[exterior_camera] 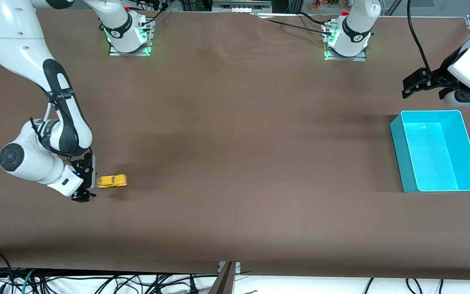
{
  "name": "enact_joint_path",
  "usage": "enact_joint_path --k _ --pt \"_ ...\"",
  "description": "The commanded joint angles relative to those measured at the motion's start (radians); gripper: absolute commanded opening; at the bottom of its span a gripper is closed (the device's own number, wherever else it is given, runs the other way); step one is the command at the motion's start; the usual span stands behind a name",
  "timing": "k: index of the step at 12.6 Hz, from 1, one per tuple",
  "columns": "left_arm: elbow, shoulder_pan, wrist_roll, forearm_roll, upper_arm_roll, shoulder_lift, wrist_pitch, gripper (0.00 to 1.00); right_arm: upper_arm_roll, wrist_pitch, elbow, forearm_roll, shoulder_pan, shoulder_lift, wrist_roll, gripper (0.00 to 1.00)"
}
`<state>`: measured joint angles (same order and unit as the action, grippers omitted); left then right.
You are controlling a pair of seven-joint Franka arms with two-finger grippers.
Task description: Wind and store yellow beetle car
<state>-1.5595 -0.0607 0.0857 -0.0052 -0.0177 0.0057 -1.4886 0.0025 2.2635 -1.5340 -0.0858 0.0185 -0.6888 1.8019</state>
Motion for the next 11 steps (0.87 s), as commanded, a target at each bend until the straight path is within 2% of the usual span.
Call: enact_joint_path --k 1,7,11 --pt "0.022 0.002 0.000 -0.002 -0.005 0.007 0.008 1.00 0.005 -0.090 0.063 -0.018 0.008 0.020 -0.065 1.00" --pt "0.024 0.002 0.000 -0.001 -0.004 0.008 0.007 1.00 0.004 -0.266 0.147 -0.015 0.008 0.150 -0.402 1.00" --pt "0.024 0.004 -0.006 -0.001 -0.004 0.008 0.007 1.00 0.008 -0.439 0.203 -0.018 0.008 0.236 -0.914 1.00"
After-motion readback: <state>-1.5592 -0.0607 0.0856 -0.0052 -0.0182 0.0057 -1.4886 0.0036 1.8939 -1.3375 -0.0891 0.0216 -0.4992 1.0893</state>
